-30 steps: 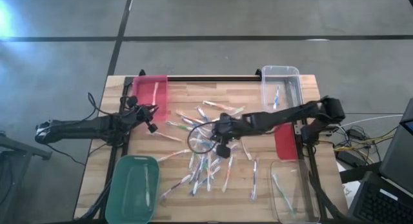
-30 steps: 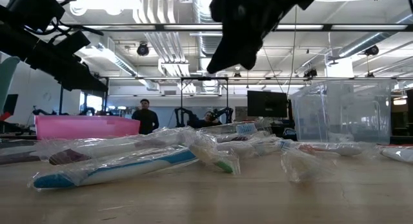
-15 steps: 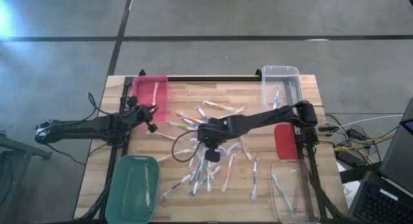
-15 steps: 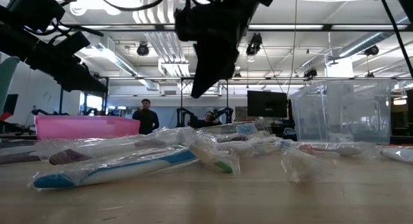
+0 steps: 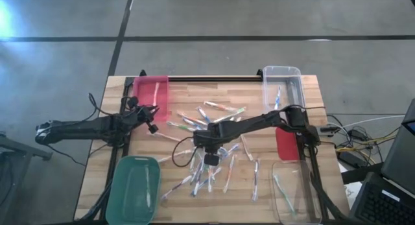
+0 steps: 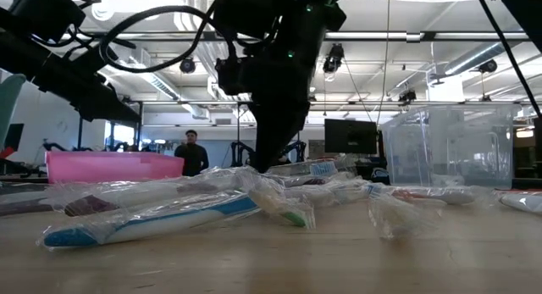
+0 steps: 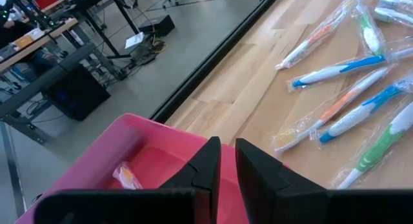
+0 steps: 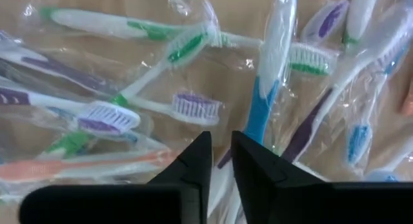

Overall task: Pick & Place Toothbrushes
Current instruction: Put the blue toothbrush into the top transparent bin

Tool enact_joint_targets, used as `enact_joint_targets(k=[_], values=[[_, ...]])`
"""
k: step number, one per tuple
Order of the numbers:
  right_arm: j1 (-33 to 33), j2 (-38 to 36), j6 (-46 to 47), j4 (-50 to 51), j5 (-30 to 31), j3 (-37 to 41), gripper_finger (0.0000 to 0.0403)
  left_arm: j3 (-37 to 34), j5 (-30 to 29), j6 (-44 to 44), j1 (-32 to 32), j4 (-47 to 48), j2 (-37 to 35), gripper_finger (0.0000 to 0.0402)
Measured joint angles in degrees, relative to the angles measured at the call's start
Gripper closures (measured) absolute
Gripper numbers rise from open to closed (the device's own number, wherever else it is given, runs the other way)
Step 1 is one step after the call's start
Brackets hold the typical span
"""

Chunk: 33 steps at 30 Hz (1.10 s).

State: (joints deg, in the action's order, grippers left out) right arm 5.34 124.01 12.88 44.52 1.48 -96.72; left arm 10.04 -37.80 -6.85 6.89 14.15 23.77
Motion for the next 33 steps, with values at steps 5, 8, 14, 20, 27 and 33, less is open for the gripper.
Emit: enact_joint_targets(k=[5,8,14,20,27,33], values=[[-0.1,0.0,0.0,0.0,0.0,1.0,0.0307,0.0,0.0,0.0,0.0,0.0,0.0,0.0348],[-0.1,0.0,0.0,-0.4,0.0,1.5,0.0294,0.0,0.0,0.0,0.0,0.0,0.0,0.0348],[-0.4,0.0,0.2,-1.5,0.1,3.0,0.0281,0.0,0.0,0.0,0.0,0.0,0.0,0.0348],[-0.4,-0.8,-0.3,0.1,0.0,1.5,0.0272,0.0,0.0,0.0,0.0,0.0,0.0,0.0348],[-0.7,-1.1,-3.1,0.5,2.6,1.2,0.0271,0.0,0.0,0.0,0.0,0.0,0.0,0.0348],[-1.3,-1.1,-4.5,0.4,6.1,1.4,0.0289,0.0,0.0,0.0,0.0,0.0,0.0,0.0348]])
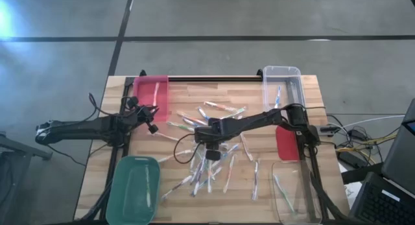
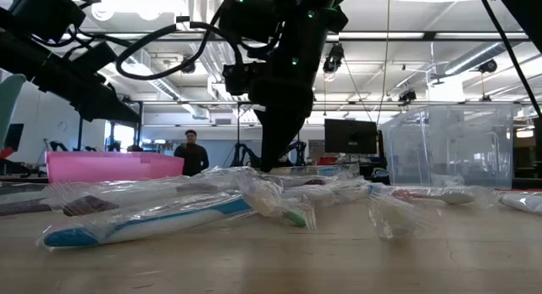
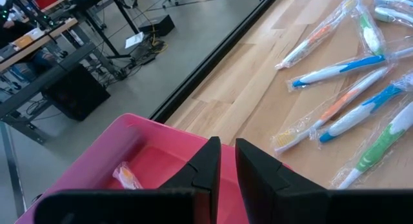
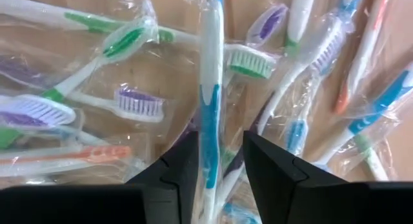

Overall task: Pick & Place Toothbrushes
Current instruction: Put the blue toothbrush into the top transparent bin

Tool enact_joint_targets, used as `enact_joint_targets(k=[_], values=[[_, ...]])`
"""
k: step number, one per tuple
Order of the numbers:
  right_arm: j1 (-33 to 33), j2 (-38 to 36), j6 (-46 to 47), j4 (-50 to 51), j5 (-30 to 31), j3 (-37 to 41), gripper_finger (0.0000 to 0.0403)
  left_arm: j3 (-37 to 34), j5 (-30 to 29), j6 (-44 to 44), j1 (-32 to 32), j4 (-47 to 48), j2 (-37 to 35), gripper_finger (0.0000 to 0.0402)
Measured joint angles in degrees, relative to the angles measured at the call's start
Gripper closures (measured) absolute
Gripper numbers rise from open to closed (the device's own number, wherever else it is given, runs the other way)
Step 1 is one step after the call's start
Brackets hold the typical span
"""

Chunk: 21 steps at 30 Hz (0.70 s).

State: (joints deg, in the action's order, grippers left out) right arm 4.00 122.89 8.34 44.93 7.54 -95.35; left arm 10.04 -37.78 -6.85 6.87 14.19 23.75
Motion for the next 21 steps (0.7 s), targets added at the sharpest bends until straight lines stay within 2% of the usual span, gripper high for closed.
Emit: enact_joint_targets(k=[11,21], values=[[-0.2,0.0,0.5,0.5,-1.7,1.1,0.0314,0.0,0.0,0.0,0.0,0.0,0.0,0.0348],[-0.5,1.7,0.5,-0.4,-2.0,2.7,0.0292,0.0,0.0,0.0,0.0,0.0,0.0,0.0348]])
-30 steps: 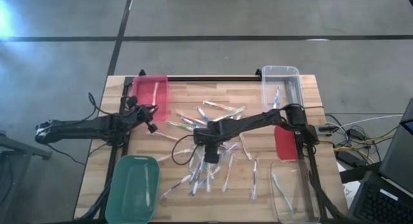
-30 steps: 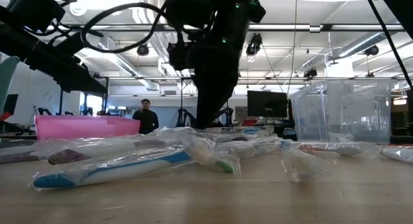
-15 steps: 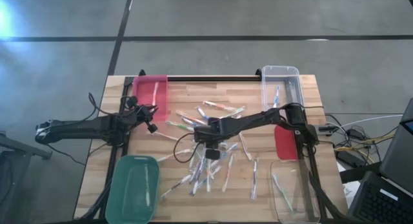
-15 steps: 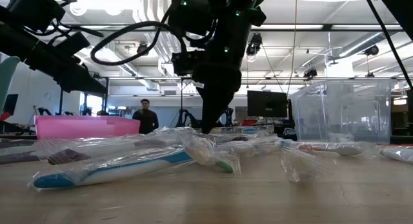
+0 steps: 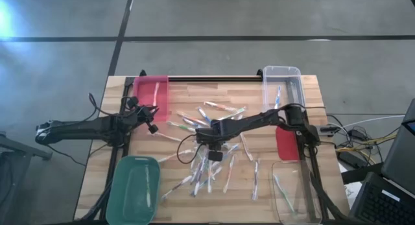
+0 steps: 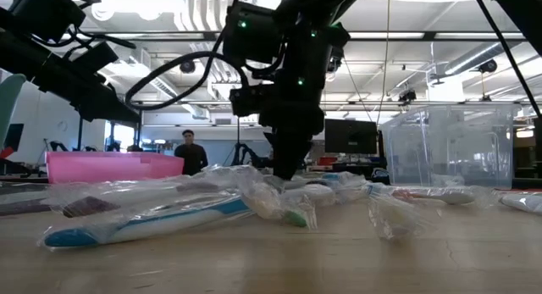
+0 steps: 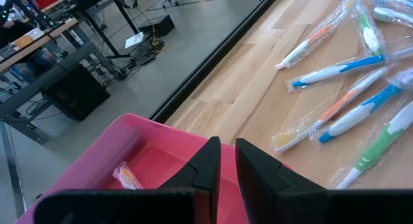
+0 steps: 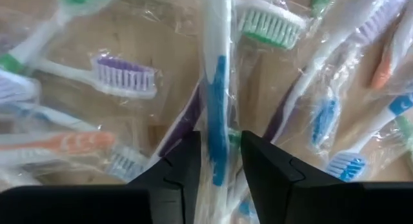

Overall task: Pick & Place Toothbrushes
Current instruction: Put the blue toothbrush into the top transparent bin

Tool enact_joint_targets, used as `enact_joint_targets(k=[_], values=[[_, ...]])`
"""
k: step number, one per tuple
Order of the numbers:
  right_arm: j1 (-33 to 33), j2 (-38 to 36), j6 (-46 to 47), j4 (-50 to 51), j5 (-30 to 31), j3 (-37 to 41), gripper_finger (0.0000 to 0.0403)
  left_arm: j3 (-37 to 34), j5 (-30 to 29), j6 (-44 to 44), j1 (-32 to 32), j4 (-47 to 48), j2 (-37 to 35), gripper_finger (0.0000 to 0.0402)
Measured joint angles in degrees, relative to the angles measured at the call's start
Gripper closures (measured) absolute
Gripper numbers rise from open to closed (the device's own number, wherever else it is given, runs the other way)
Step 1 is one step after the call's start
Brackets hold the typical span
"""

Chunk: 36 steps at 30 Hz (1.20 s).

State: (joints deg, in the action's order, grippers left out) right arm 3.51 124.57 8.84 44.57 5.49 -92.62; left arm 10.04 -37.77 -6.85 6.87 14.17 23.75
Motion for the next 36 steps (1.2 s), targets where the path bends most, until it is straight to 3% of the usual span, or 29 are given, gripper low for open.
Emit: enact_joint_targets(k=[6,16,28,36], values=[[-0.1,0.1,0.2,-0.3,0.0,0.0,0.0296,0.0,0.0,0.0,0.0,0.0,0.0,0.0348],[0.0,-0.6,0.2,0.6,0.0,-1.0,0.0383,0.0,0.0,0.0,0.0,0.0,0.0,0.0348],[-0.6,-6.3,-3.0,10.4,1.3,-2.7,0.0385,0.0,0.0,0.0,0.0,0.0,0.0,0.0348],[-2.2,-14.8,-7.9,25.5,11.1,-2.8,0.0384,0.0,0.0,0.0,0.0,0.0,0.0,0.0348]])
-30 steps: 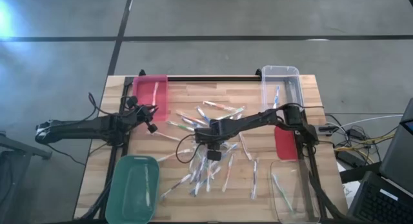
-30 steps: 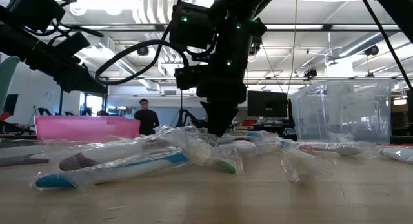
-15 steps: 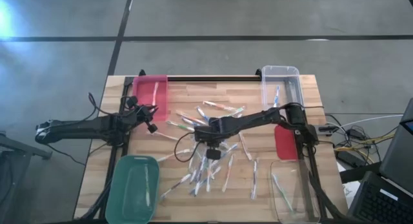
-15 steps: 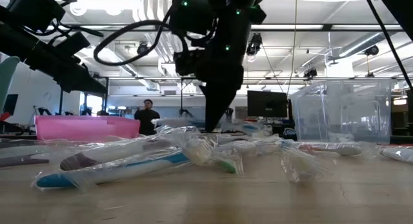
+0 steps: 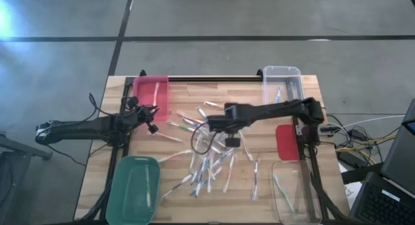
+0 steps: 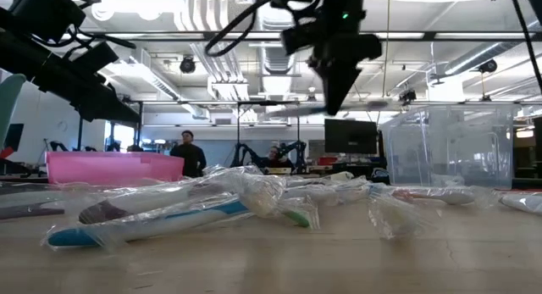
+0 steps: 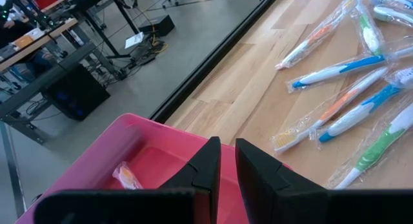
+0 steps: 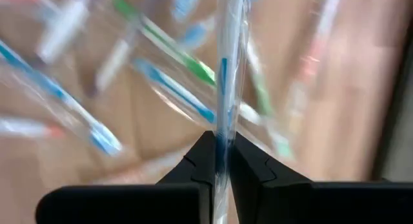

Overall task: Pick & Place Toothbrushes
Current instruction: Put the blue toothbrush into the top transparent bin

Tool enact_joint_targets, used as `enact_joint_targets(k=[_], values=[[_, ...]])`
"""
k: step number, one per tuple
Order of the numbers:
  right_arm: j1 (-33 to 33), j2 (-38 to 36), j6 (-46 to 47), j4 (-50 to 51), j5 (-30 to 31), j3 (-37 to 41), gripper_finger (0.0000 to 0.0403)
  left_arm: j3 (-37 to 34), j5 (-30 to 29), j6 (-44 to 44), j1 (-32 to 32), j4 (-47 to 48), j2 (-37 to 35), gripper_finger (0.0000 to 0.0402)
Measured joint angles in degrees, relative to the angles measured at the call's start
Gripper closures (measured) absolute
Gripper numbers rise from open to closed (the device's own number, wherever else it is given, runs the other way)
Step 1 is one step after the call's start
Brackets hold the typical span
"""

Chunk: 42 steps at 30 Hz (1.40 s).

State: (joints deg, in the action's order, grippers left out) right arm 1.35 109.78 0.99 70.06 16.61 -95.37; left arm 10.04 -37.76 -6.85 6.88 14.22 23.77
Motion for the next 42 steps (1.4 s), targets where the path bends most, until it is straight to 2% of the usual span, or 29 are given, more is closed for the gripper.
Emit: enact_joint_targets(k=[3,11,15,19,24,27,31,36,39,42], values=[[-0.5,-3.2,-6.5,3.3,1.7,0.1,0.0384,0.0,0.0,0.0,0.0,0.0,0.0,0.0348],[-0.7,-10.6,-33.4,12.4,8.3,1.9,0.0384,0.0,0.0,0.0,0.0,0.0,0.0,0.0348],[-2.0,-13.2,-38.1,13.7,10.5,2.5,0.0384,0.0,0.0,0.0,0.0,0.0,0.0,0.0348],[-3.9,-14.7,-35.9,12.7,8.7,3.3,0.0384,0.0,0.0,0.0,0.0,0.0,0.0,0.0348],[-4.5,-14.3,-26.8,7.4,-6.5,5.5,0.0384,0.0,0.0,0.0,0.0,0.0,0.0,0.0348],[-3.2,-14.3,-29.1,3.0,-11.5,9.2,0.0384,0.0,0.0,0.0,0.0,0.0,0.0,0.0348],[-0.3,-14.3,-35.3,-0.6,-12.7,15.2,0.0384,0.0,0.0,0.0,0.0,0.0,0.0,0.0348],[2.0,-14.3,-35.5,-1.7,-12.7,22.5,0.0385,0.0,0.0,0.0,0.0,0.0,0.0,0.0348],[2.2,-14.5,-31.7,-5.3,-13.0,26.3,0.0385,0.0,0.0,0.0,0.0,0.0,0.0,0.0348],[1.5,-14.5,-21.8,-11.9,-13.5,29.3,0.0385,0.0,0.0,0.0,0.0,0.0,0.0,0.0348]])
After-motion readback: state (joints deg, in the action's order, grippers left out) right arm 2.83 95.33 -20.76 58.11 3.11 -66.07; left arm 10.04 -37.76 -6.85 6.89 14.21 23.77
